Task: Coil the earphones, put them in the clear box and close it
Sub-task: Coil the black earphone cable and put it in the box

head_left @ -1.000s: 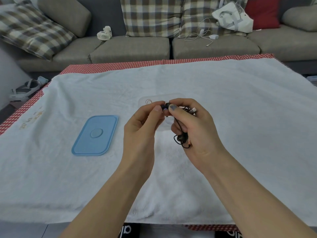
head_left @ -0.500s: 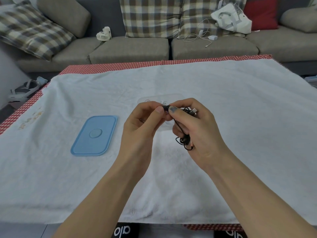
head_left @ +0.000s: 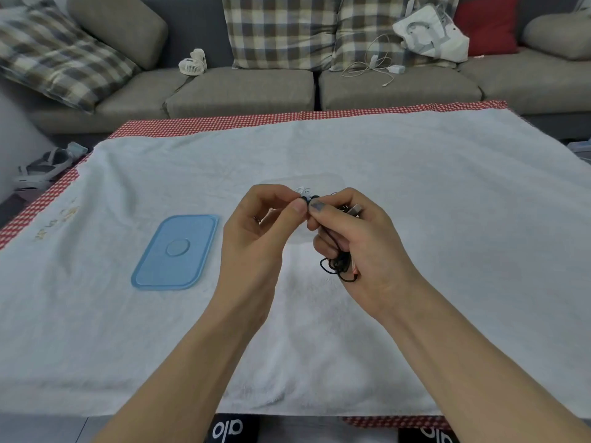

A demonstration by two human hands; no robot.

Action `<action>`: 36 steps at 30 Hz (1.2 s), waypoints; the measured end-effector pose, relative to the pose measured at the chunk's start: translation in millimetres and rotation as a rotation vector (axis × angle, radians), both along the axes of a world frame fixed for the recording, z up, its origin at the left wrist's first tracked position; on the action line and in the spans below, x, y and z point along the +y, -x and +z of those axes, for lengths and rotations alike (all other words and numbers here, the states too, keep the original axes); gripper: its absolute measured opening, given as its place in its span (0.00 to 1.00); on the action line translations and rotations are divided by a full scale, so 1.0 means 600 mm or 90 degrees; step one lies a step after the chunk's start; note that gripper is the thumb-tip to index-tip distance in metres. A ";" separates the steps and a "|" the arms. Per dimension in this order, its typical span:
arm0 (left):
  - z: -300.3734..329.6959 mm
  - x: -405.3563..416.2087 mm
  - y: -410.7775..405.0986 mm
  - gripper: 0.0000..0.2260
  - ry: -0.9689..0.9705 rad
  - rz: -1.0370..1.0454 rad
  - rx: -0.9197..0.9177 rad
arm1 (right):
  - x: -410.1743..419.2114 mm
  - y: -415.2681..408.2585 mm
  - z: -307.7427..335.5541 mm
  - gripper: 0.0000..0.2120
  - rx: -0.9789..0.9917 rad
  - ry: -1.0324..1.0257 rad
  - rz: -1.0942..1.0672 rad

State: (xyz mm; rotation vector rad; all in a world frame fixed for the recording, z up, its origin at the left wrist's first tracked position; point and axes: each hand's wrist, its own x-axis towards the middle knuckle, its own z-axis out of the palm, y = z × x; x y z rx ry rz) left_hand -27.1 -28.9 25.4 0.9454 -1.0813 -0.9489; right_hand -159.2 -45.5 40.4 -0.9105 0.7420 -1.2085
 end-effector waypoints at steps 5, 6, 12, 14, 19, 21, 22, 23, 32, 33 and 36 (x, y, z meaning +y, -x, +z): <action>-0.001 0.001 -0.001 0.01 -0.039 -0.044 0.103 | 0.002 -0.001 0.000 0.07 -0.014 -0.016 0.024; -0.001 0.002 -0.001 0.02 -0.045 -0.056 0.121 | 0.003 -0.002 0.001 0.07 -0.018 -0.018 0.025; 0.007 0.011 0.005 0.03 -0.056 -0.098 0.197 | 0.003 -0.007 0.004 0.06 -0.057 -0.031 0.029; 0.009 0.016 0.008 0.04 -0.051 -0.095 0.199 | 0.004 -0.008 0.004 0.06 -0.067 -0.032 0.032; 0.005 0.025 0.020 0.05 -0.038 0.010 0.135 | 0.006 -0.015 0.002 0.07 -0.093 -0.051 0.034; -0.001 0.025 0.025 0.06 -0.027 0.054 0.090 | 0.008 -0.020 0.002 0.07 -0.112 -0.062 0.034; -0.003 0.025 0.028 0.06 -0.024 0.068 0.070 | 0.009 -0.022 0.002 0.06 -0.120 -0.066 0.035; -0.004 0.025 0.029 0.07 -0.021 0.079 0.054 | 0.009 -0.023 0.002 0.06 -0.125 -0.069 0.037; 0.001 0.021 0.013 0.07 -0.030 0.011 0.075 | 0.016 -0.022 0.006 0.10 -0.131 -0.065 0.033; 0.000 0.020 0.012 0.07 -0.030 0.002 0.079 | 0.017 -0.023 0.007 0.10 -0.134 -0.067 0.036; 0.001 0.018 0.008 0.07 -0.025 -0.019 0.076 | 0.018 -0.023 0.007 0.11 -0.143 -0.073 0.041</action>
